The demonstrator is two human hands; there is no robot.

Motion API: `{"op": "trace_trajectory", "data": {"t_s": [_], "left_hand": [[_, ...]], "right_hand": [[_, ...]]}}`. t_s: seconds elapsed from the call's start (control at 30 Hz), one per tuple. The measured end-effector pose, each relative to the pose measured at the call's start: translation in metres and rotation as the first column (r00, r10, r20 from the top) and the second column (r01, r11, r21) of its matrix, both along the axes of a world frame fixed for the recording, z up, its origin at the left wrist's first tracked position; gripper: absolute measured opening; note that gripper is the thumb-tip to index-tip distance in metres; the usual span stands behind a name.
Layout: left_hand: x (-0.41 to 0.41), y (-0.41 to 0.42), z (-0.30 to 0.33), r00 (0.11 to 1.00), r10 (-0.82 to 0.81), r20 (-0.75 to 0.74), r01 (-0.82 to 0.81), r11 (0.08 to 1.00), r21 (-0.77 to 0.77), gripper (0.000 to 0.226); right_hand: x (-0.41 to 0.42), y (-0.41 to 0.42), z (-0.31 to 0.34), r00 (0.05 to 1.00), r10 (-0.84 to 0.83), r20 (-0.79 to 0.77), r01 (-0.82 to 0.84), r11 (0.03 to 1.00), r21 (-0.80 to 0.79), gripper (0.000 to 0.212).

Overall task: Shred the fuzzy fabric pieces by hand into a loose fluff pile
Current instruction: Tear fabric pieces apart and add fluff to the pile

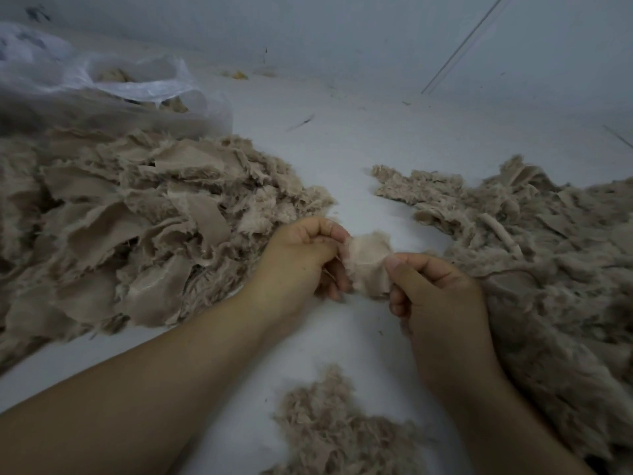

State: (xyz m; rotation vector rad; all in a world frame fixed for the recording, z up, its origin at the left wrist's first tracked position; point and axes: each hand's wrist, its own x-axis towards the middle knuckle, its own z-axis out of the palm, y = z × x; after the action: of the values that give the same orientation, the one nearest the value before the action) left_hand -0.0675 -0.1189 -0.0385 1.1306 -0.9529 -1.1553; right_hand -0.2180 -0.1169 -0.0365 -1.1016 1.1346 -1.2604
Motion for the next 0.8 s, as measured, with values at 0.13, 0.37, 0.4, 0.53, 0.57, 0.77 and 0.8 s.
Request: {"op": "trace_trajectory", "data": {"t_s": [0.13, 0.37, 0.4, 0.53, 0.57, 0.77, 0.8], "left_hand": [[-0.003, -0.001, 0.002, 0.978, -0.101, 0.180, 0.099, 0.995, 0.018, 0.051], [0.010, 0.000, 0.004, 0.920, -0.308, 0.241, 0.288, 0.951, 0.112, 0.040], [0.012, -0.001, 0.005, 0.917, -0.313, 0.246, 0.295, 0.949, 0.109, 0.042], [0.012, -0.001, 0.003, 0.930, -0.333, 0.155, 0.326, 0.943, 0.070, 0.037], [0.010, -0.001, 0.004, 0.953, -0.297, 0.064, 0.295, 0.955, 0.037, 0.033], [0.016, -0.016, 0.009, 0.919, 0.113, -0.377, -0.173, 0.977, -0.128, 0.037], [0.014, -0.017, 0.005, 0.958, 0.138, -0.253, -0.167, 0.981, -0.096, 0.046]], "right_hand": [[-0.001, 0.001, 0.002, 1.000, 0.021, 0.010, -0.021, 1.000, -0.010, 0.023], [-0.002, 0.000, 0.000, 1.000, 0.003, -0.013, -0.003, 1.000, -0.018, 0.014], [-0.002, 0.000, 0.000, 1.000, 0.013, -0.022, -0.013, 1.000, -0.017, 0.010], [0.001, -0.001, -0.002, 0.994, 0.072, -0.083, -0.076, 0.996, -0.043, 0.010], [0.000, -0.001, -0.002, 0.993, 0.070, -0.095, -0.076, 0.996, -0.054, 0.012], [-0.001, -0.003, -0.002, 1.000, -0.013, -0.011, 0.013, 1.000, -0.007, 0.015], [0.000, -0.003, -0.002, 1.000, -0.017, 0.006, 0.017, 1.000, 0.002, 0.016]]}}
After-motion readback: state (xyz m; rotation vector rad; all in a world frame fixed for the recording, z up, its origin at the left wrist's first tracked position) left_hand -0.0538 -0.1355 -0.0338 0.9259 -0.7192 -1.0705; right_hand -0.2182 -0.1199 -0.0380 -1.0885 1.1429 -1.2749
